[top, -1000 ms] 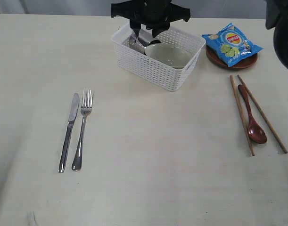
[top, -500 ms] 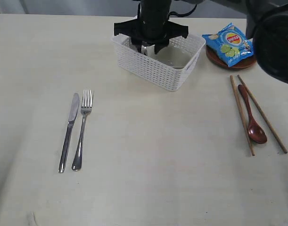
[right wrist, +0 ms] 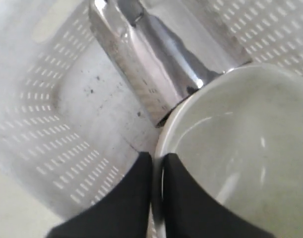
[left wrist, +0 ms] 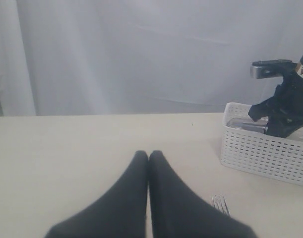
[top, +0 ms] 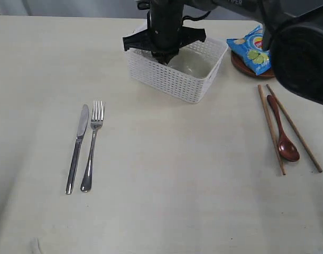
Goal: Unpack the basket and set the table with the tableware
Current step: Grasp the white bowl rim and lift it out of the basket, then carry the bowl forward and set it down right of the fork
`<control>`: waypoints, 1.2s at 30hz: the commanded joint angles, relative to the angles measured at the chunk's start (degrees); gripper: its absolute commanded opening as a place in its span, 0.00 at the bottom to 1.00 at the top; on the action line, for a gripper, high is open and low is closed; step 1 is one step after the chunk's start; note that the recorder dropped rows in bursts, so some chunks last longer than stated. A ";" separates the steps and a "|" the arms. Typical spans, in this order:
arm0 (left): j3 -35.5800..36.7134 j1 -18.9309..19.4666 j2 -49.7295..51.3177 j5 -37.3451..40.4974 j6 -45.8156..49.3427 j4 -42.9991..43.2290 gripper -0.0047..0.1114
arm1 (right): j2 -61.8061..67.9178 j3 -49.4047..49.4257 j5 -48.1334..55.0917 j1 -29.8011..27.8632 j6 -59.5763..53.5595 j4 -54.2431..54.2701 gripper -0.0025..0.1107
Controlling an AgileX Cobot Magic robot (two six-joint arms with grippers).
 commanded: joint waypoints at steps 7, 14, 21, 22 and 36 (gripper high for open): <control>0.17 -0.09 -0.21 -0.47 0.06 -0.27 0.04 | -0.65 -8.69 7.88 1.61 -2.83 -3.02 0.02; 0.17 -0.09 -0.21 -0.47 0.06 -0.27 0.04 | -1.56 -10.95 8.57 1.75 -5.45 -4.75 0.02; 0.17 -0.09 -0.21 -0.47 0.06 -0.27 0.04 | -6.56 -10.95 8.57 3.59 -8.43 -6.03 0.02; 0.17 -0.09 -0.21 -0.47 0.06 -0.27 0.04 | -7.43 -10.95 8.57 4.20 -9.08 -6.28 0.02; 0.17 -0.09 -0.21 -0.47 0.06 -0.27 0.04 | -18.36 5.13 8.57 6.82 -13.49 0.07 0.02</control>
